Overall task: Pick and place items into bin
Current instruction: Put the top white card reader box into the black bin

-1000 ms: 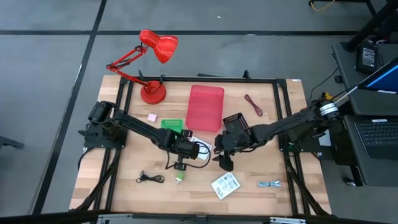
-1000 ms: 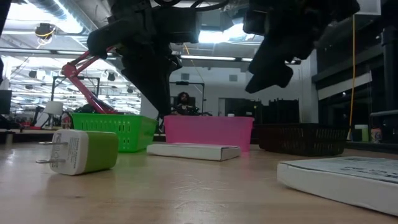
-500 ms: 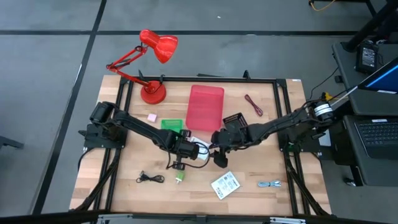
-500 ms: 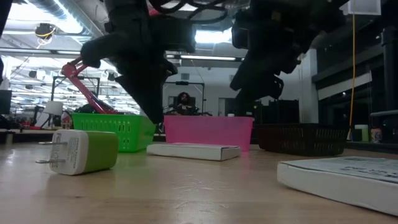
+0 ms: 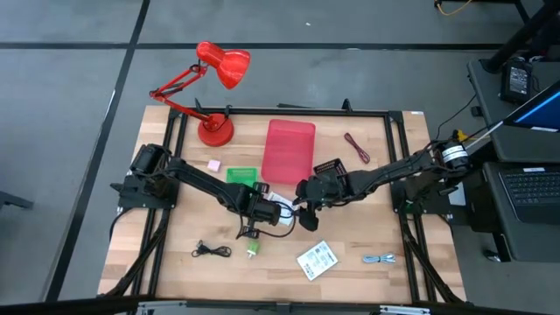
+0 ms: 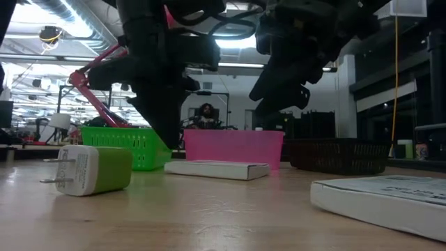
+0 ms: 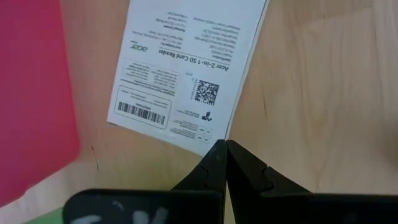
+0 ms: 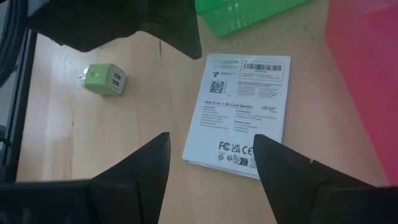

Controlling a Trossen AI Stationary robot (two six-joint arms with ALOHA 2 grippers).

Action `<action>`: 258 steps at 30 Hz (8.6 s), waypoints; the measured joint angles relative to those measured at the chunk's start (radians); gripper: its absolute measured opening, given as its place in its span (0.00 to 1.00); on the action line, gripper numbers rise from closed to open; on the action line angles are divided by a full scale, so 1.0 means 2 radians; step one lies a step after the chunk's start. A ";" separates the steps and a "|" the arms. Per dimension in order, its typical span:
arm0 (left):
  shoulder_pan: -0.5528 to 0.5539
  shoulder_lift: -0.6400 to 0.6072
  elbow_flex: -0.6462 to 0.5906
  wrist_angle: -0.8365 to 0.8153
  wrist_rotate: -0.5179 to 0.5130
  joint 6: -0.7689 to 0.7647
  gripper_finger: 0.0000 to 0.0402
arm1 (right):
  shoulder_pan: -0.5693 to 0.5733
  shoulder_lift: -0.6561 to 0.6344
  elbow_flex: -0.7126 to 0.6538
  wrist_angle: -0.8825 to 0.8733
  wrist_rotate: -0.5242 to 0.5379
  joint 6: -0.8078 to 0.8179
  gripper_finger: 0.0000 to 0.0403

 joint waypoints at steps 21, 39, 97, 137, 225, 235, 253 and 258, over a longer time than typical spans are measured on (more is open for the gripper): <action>0.011 0.047 0.086 -0.088 0.029 0.021 0.01 | -0.009 -0.014 -0.001 -0.024 -0.006 -0.011 0.54; 0.011 0.093 0.142 -0.151 0.007 0.001 0.01 | -0.007 -0.025 -0.006 -0.036 -0.006 -0.015 0.54; 0.009 0.109 0.125 -0.140 0.005 0.003 0.01 | 0.000 -0.025 -0.006 -0.039 0.000 -0.013 0.54; 0.009 0.108 0.124 -0.127 0.000 0.018 0.01 | -0.020 0.050 -0.006 -0.021 0.023 0.112 0.54; 0.009 0.109 0.123 -0.124 -0.002 0.013 0.00 | -0.042 0.067 -0.004 -0.025 -0.032 0.087 0.54; 0.009 0.109 0.123 -0.123 -0.004 0.015 0.00 | -0.043 0.067 -0.039 0.036 -0.032 0.123 0.54; 0.009 0.109 0.123 -0.124 -0.012 0.015 0.01 | -0.044 0.097 -0.052 0.120 -0.073 0.130 0.53; 0.009 0.109 0.123 -0.126 -0.012 0.015 0.01 | -0.044 0.097 -0.052 0.122 -0.089 0.121 0.42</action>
